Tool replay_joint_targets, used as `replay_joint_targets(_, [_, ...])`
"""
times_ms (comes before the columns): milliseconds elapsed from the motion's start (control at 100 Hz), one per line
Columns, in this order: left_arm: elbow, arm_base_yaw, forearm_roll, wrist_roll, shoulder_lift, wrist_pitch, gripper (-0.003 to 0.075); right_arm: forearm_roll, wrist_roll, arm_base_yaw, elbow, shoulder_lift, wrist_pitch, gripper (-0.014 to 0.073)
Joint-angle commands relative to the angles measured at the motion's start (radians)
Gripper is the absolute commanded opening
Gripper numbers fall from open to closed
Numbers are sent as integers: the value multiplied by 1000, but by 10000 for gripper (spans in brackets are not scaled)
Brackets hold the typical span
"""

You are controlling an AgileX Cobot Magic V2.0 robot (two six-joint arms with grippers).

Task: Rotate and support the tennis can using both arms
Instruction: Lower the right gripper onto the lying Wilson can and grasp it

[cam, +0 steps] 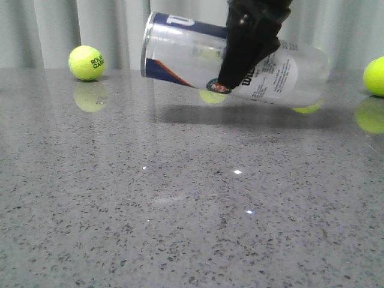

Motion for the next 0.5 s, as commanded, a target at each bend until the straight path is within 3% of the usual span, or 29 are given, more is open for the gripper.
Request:
replay_joint_targets(0, [45, -1, -1, -7, -34, -78, -19, 13, -39, 6, -33, -20, -59, 232])
replay_joint_targets(310, [45, -1, -1, -7, -34, -78, -19, 12, -39, 7, -34, 29, -54, 260])
replay_joint_targets(410, [45, -1, -1, -7, -34, -78, -19, 12, -39, 7, -38, 29, -45, 410])
replay_joint_targets(490, [45, -1, -1, -7, -34, -78, -19, 12, -39, 7, -38, 29, -45, 582])
